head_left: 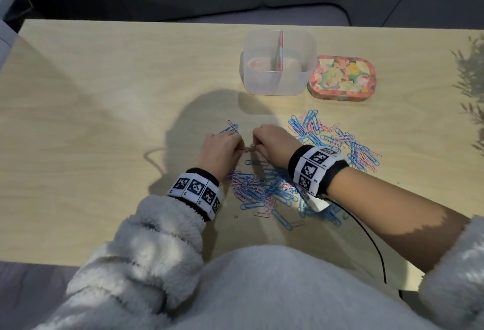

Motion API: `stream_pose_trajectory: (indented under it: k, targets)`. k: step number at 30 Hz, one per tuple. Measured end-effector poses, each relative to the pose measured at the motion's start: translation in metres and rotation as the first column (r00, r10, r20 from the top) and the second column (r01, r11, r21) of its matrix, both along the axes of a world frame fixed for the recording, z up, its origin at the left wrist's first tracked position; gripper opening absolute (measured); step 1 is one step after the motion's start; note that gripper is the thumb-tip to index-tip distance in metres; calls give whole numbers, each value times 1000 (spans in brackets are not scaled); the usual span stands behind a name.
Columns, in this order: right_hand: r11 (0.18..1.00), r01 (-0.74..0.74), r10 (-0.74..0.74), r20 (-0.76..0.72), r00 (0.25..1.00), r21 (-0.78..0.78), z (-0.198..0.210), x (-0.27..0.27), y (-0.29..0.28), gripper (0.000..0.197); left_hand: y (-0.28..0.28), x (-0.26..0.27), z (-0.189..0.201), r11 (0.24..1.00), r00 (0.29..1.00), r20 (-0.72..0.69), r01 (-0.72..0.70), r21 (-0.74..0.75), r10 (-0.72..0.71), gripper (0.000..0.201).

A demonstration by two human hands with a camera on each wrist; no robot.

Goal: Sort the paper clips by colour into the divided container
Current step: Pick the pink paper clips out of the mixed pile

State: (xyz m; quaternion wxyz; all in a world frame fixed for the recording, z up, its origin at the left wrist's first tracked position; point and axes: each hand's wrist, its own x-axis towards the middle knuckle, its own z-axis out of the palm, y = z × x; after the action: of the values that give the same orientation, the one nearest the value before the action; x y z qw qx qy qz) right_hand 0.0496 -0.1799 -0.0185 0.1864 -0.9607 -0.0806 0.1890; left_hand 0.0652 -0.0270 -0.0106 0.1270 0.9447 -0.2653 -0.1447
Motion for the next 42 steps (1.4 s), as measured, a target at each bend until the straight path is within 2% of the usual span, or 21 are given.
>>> stream_pose_trajectory:
  k: [6, 8, 11, 15, 16, 19, 23, 27, 31, 34, 36, 38, 40, 42]
  targets:
    - [968, 172, -172, -15, 985, 183, 38, 21, -37, 7, -3, 6, 0, 1000, 999, -52, -5, 16, 5, 15]
    - [926, 258, -263, -20, 965, 274, 61, 39, -48, 17, -4, 7, 0, 1000, 997, -75, 5, 13, -4, 15]
    - [822, 423, -455, -9, 891, 382, 85, 74, -58, 27, -9, 11, 4, 999, 996, -89, -1, -49, -3, 14]
    - [745, 570, -608, 1, 794, 347, 92, 115, -58, 17, -19, 29, 21, 988, 999, -40, -20, -154, 14, 13]
    - [735, 586, -623, -2, 782, 342, 92, 123, -56, 10, -22, 35, 28, 983, 999, -26, -27, -180, 23, 14]
    - [737, 606, -627, -31, 778, 301, 89, 138, -50, 16, -32, 58, 50, 961, 997, 9, -73, -265, 78, 14]
    - [691, 627, -654, -59, 754, 359, 90, 140, -51, 9, -52, 92, 68, 936, 982, 93, -128, -327, 167, 14]
    - [624, 623, -718, 30, 695, 472, 91, 122, -59, 24, -78, 121, 69, 934, 975, 82, -171, -314, 206, 17]
    - [658, 549, -693, 131, 709, 515, 87, 90, -59, 26, -95, 134, 61, 976, 990, 43, -127, -175, 136, 12]
    - [707, 488, -639, 167, 750, 512, 83, 67, -52, 23, -89, 127, 62, 962, 989, 88, -92, -258, 118, 20]
    - [780, 419, -543, 169, 823, 464, 74, 55, -41, 21, -74, 119, 63, 928, 977, 160, -74, -366, 141, 28]
    - [860, 326, -399, 119, 909, 393, 60, 45, -25, 22, -50, 105, 59, 907, 959, 205, -96, -411, 195, 23]
    - [908, 245, -272, 33, 962, 339, 43, 41, -10, 23, -22, 86, 48, 908, 957, 147, -180, -377, 251, 17]
    - [938, 186, -190, -12, 982, 294, 29, 39, 6, 23, 6, 64, 34, 923, 958, 67, -250, -292, 280, 14]
